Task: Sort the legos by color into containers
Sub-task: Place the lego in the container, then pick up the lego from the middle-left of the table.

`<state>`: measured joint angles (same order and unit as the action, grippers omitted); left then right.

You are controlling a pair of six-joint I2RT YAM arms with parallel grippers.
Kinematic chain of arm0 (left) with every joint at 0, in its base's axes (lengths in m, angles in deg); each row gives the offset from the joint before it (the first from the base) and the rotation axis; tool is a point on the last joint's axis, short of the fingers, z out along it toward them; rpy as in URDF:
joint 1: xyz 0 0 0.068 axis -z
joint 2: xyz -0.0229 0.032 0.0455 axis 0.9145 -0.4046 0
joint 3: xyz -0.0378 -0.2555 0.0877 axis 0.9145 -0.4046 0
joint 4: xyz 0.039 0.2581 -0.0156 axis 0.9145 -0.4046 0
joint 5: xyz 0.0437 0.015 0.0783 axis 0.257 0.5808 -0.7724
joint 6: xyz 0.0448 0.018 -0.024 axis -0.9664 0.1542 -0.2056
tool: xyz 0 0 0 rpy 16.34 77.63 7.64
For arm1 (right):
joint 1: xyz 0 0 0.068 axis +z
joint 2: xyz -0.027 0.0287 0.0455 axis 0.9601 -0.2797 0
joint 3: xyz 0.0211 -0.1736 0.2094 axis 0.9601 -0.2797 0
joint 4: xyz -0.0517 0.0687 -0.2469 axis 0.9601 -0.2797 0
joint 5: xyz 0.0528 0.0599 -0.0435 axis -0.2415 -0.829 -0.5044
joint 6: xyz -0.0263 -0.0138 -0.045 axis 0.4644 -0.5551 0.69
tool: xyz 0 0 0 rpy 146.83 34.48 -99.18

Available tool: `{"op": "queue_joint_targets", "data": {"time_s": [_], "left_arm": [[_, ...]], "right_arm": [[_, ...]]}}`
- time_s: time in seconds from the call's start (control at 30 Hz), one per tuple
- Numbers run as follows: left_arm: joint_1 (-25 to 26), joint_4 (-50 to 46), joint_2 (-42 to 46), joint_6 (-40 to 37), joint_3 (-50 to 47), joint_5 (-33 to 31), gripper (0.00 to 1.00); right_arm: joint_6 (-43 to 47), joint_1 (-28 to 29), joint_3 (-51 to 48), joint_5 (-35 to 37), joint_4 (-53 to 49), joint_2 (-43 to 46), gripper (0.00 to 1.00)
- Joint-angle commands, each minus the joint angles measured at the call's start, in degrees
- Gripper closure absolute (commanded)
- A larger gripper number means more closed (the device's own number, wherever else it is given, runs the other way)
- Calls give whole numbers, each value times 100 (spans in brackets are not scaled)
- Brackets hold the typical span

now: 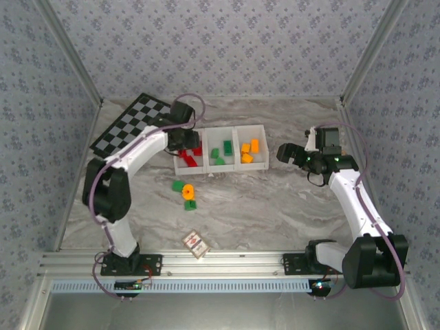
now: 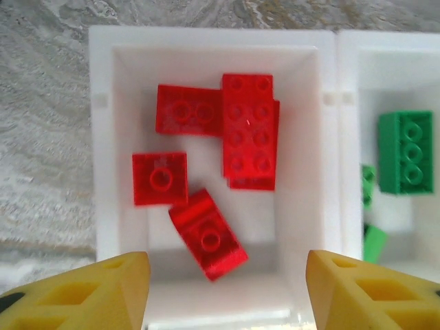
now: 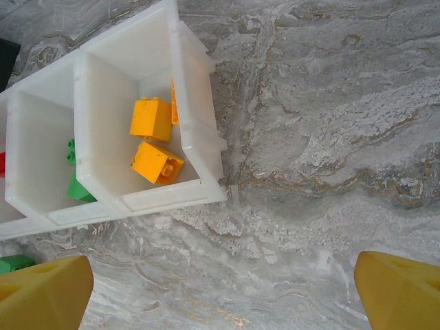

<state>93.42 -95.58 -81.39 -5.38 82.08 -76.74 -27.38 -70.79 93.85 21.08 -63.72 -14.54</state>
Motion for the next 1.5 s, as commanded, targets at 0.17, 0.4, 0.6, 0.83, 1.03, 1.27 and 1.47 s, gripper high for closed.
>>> {"op": "queue_joint_targets", "data": {"time_s": [0.17, 0.4, 0.6, 0.83, 1.03, 1.27, 1.47], "left_arm": [[792, -309, 1480, 402, -1469, -595, 25], [1708, -542, 2338, 1837, -2754, -891, 0], [2325, -613, 2598, 3034, -3469, -1153, 2], [2763, 276, 2357, 3725, -3965, -1030, 12], [2782, 321, 1900, 3675, -3757, -1059, 13], [2773, 372, 1491, 3640, -3599, -1055, 15], [2723, 314, 1044, 3477, -3376, -924, 19]], "right_arm": [[-20, -45, -81, -99, 16, 23, 0], [-46, -24, -78, -126, 50, -30, 0], [-56, -6, -87, -126, 66, -54, 0], [-64, 4, -91, -176, 55, -100, 0], [-47, 17, -77, -179, 45, -100, 0], [-38, 16, -73, -177, 23, -100, 0], [-29, 12, -65, -178, 0, -99, 0]]}}
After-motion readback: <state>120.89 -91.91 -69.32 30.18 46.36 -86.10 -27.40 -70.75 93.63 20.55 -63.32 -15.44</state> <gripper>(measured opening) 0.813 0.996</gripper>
